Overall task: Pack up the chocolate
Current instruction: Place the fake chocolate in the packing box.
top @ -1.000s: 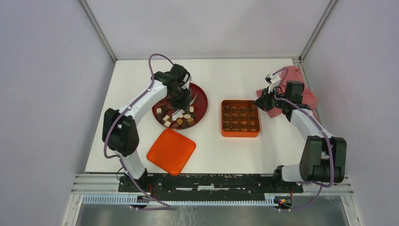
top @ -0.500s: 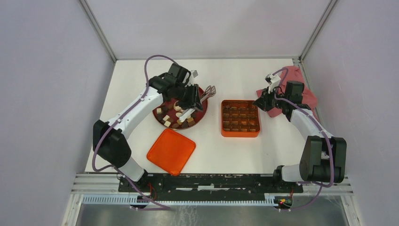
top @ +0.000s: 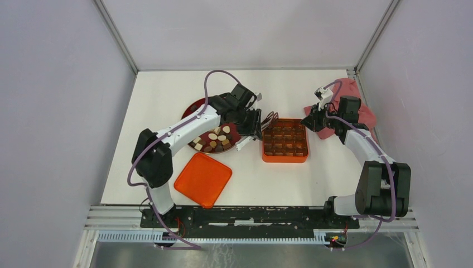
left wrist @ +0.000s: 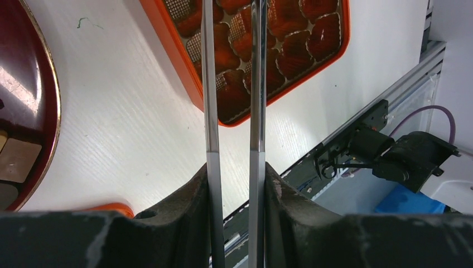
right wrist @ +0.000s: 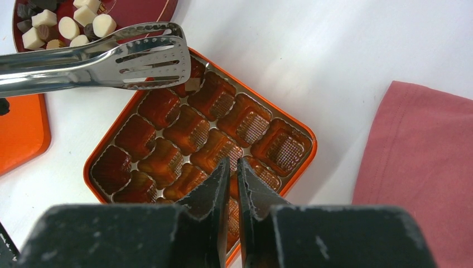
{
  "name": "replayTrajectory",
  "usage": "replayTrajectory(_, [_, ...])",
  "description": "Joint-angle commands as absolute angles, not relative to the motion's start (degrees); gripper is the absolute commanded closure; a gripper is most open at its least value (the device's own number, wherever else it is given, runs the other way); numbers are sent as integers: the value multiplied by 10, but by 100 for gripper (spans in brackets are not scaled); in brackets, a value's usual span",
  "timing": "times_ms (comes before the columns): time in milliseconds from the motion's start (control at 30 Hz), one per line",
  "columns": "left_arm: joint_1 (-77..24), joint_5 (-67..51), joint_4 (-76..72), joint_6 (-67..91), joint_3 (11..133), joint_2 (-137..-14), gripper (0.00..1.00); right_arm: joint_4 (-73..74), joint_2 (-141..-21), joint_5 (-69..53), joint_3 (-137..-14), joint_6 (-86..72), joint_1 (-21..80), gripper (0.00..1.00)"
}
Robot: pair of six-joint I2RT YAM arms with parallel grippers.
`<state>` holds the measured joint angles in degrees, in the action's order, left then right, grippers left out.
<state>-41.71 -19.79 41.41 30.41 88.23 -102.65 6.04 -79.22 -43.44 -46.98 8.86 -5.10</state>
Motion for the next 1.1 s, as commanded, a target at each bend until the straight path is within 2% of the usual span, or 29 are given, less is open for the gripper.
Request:
replayTrajectory(0, [-425, -173, 384, 321, 926, -1039, 98, 38, -780, -437, -464, 90, -55, 86])
replayTrajectory(367, [-443, -166, 388, 318, 944, -1071, 91, 38, -781, -438, -466, 89, -56, 86])
replayTrajectory(967, [-449, -157, 399, 309, 954, -1092, 63, 38, -781, -439, -463, 89, -56, 85])
replayTrajectory(1067, [-450, -156, 402, 308, 954, -1094, 61, 37, -781, -439, -463, 89, -56, 85])
